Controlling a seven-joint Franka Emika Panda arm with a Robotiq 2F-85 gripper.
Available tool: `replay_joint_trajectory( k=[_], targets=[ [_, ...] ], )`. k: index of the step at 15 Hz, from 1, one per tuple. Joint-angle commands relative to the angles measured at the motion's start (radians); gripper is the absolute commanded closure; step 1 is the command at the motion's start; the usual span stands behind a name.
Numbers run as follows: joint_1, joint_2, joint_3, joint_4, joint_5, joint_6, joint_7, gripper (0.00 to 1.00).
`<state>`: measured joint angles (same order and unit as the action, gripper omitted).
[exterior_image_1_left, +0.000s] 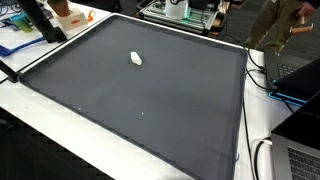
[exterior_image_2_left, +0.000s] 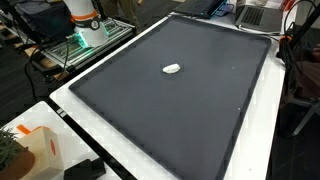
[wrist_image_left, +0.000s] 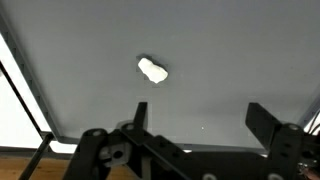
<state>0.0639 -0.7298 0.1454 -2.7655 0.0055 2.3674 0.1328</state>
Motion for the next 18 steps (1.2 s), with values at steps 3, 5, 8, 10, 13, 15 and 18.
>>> replay_joint_trajectory(
  k=[3, 5, 8, 10, 13, 15, 18],
  targets=[
    [0.003, 0.063, -0.027, 0.008, 0.009, 0.015, -0.012, 0.0],
    [0.004, 0.073, -0.028, 0.013, 0.01, 0.016, -0.013, 0.0],
    [0.023, 0.125, -0.074, 0.015, 0.047, 0.109, -0.062, 0.0],
    [0.034, 0.19, -0.118, 0.015, 0.071, 0.202, -0.122, 0.0],
    [0.065, 0.278, -0.21, 0.013, 0.125, 0.275, -0.252, 0.0],
    [0.073, 0.327, -0.254, 0.012, 0.144, 0.287, -0.334, 0.0],
    [0.047, 0.423, -0.275, 0.013, 0.132, 0.342, -0.379, 0.0]
  ],
)
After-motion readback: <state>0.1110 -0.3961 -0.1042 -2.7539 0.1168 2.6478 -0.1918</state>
